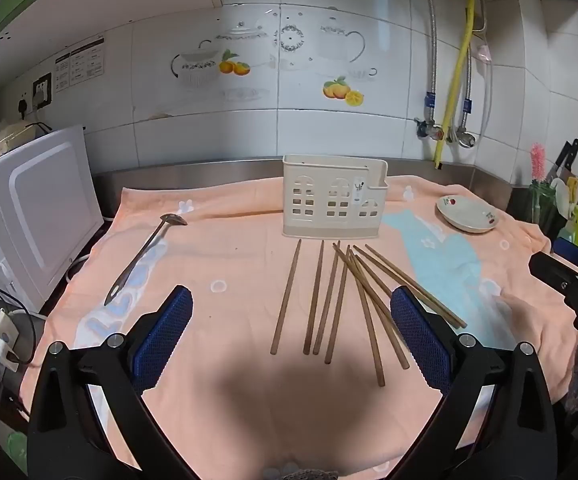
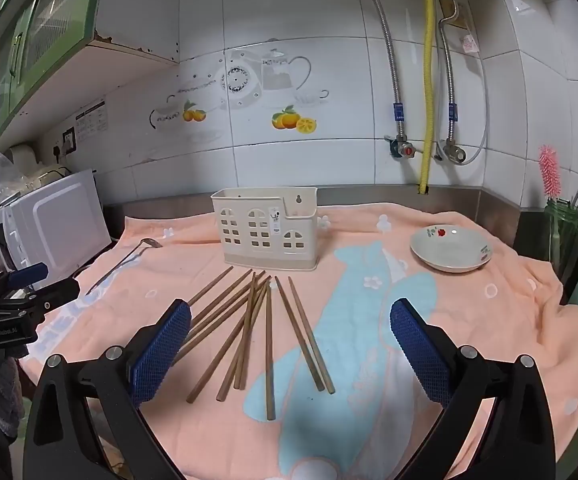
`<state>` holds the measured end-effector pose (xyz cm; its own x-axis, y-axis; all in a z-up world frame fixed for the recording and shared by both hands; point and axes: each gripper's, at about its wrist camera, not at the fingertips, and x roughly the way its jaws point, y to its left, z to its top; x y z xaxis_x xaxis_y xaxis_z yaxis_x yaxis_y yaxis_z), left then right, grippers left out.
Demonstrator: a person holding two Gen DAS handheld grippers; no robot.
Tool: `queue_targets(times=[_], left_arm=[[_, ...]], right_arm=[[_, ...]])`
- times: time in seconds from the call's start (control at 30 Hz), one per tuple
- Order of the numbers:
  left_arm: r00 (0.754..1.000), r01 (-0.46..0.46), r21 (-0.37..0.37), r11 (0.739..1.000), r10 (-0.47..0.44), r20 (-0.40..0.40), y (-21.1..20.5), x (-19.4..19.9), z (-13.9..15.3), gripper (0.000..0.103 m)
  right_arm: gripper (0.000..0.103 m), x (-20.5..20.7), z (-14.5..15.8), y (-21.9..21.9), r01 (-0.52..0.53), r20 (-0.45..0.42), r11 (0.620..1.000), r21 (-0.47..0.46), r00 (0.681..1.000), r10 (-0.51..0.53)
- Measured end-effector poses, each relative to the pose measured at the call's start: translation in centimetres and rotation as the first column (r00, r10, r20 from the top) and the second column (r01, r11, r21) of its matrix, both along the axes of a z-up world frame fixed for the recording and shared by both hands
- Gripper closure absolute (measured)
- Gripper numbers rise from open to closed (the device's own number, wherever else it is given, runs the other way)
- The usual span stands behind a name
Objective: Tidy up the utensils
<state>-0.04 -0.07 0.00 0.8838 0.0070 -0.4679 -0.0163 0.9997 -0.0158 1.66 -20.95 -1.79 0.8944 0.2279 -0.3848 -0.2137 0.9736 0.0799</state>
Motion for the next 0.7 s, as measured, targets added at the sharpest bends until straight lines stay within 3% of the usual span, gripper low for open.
queue_targets(times=[0.7], left_arm=[[1.000, -0.007, -0.010, 1.000, 0.007, -0.004, 0.03, -0.36, 0.09, 0.005]], right_arm=[[0.006, -0.84, 0.16, -0.04, -0.004, 0.013, 1.000, 0.006, 1.000, 0.004]])
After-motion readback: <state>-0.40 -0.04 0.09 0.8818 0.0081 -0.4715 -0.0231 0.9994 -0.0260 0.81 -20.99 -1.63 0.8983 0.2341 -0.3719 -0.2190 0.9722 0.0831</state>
